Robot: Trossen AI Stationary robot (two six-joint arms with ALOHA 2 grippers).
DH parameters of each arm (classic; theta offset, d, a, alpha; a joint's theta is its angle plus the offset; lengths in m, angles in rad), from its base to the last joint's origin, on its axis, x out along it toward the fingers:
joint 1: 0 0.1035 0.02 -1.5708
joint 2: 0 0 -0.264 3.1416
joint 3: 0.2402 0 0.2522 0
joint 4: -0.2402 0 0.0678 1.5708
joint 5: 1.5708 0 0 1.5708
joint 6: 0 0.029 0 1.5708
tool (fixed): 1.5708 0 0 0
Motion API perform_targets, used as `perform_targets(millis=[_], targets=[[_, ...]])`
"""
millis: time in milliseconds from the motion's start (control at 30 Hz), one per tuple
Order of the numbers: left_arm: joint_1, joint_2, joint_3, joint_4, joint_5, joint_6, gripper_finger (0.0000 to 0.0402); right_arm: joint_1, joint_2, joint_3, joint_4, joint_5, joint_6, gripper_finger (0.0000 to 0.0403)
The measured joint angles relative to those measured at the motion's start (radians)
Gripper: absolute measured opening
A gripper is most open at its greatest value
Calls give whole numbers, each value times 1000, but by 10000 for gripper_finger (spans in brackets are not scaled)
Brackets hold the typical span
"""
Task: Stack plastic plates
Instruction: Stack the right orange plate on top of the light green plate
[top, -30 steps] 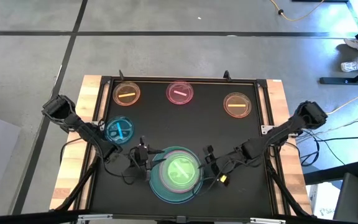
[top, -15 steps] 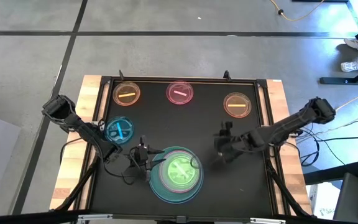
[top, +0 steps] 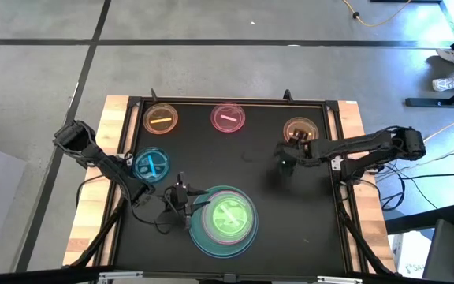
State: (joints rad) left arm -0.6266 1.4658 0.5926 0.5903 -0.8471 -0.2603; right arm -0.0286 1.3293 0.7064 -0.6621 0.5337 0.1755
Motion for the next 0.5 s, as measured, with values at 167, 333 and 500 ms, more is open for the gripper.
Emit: perform_targets(millis=[167, 333, 500], targets=[[0, 0, 0, 0, 0, 0, 141, -114, 1, -59, 82, -15, 4, 165], [0, 0, 0, 0, 0, 0, 141, -209, 16, -93, 162, -56, 1, 165], [0, 0, -1, -9, 0, 0, 141, -278, 33, -101, 195, -99, -13, 165]])
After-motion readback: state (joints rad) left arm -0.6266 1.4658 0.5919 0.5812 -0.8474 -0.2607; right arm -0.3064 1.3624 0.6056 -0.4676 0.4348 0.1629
